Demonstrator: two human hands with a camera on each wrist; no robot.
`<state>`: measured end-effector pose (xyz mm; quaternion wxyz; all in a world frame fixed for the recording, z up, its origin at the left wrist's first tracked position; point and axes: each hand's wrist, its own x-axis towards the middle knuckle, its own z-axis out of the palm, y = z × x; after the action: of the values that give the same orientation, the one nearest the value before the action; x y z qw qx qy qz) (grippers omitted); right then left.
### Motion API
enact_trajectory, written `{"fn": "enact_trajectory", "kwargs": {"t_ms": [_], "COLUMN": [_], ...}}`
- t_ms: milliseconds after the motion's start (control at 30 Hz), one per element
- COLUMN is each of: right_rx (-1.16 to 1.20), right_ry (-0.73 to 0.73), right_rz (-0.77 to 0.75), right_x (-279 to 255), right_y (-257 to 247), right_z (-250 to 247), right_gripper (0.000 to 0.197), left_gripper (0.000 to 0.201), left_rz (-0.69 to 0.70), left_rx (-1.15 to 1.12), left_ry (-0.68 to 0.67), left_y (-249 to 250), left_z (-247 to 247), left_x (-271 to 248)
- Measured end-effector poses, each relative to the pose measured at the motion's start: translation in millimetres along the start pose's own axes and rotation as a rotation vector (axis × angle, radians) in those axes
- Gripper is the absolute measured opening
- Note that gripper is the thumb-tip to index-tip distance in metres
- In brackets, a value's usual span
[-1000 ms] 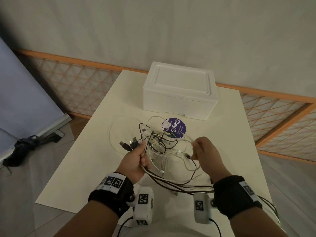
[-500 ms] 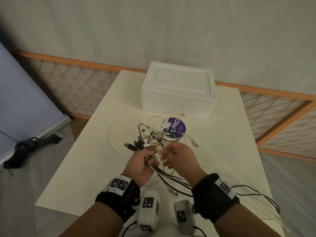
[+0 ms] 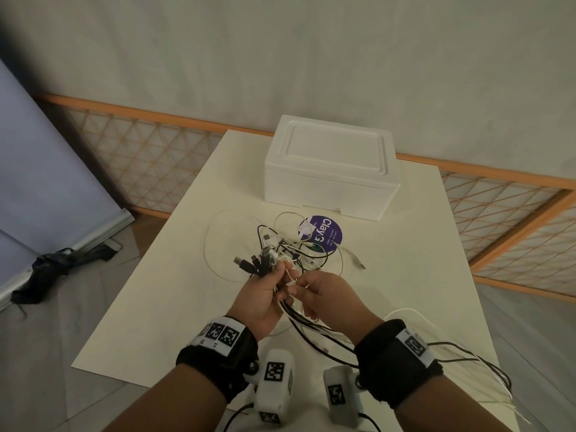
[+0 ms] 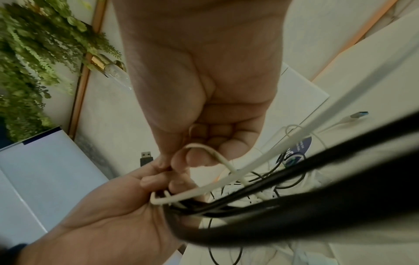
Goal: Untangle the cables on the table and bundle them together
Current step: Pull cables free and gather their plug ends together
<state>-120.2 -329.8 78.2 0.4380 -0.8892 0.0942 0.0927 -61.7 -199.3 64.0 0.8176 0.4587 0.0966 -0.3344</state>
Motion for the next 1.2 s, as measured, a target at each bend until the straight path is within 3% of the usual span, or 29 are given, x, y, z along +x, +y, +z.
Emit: {"fn": "enact_trajectory", "kwargs": {"t_ms": [200, 333, 433, 500, 567, 700, 867, 1033, 1200], "right_rx": [-0.167, -0.393, -0.602, -0.656, -0.58, -0.371, -0.091, 0.043, 0.173], "right_ry": [-0.05, -0.063, -0.004, 0.138, 0.296, 0.282, 0.439, 0.356, 0.297], "right_rz": [-0.087, -0.08, -0.012, 0.011, 0.04, 0.069, 0.015, 0.098, 0.143], "right_x": [-6, -12, -21, -24, -24, -17, -6, 8, 18], "right_y": [6, 17, 33, 50, 56, 38, 17, 19, 24], "right_z": [1, -12, -22, -27, -33, -35, -39, -38, -36], "right_gripper": [0.027, 0.038, 0.029, 0.019, 0.009, 0.015, 0.009, 0.021, 0.017], "left_gripper": [0.028, 0.043, 0.049, 0.046, 0.042, 0.045, 0.028, 0.015, 0.014], "left_rz": [-0.008, -0.007, 0.017, 0.033, 0.037, 0.013, -0.035, -0.111, -0.265], "left_rx": [-0.081, -0.278, -0.307, -0.264, -0.201, -0.054, 0.076, 0.144, 0.237], "left_ry": [0.005, 0.06, 0.087, 0.121, 0.143, 0.125, 0.084, 0.074, -0.003], "left_y": [-3, 3, 14, 20, 23, 20, 21, 18, 8], "left_z": [-7, -17, -28, -39, -49, -50, -34, -24, -6], "left_x": [1, 3, -2, -4, -5, -12, -18, -14, 0]}}
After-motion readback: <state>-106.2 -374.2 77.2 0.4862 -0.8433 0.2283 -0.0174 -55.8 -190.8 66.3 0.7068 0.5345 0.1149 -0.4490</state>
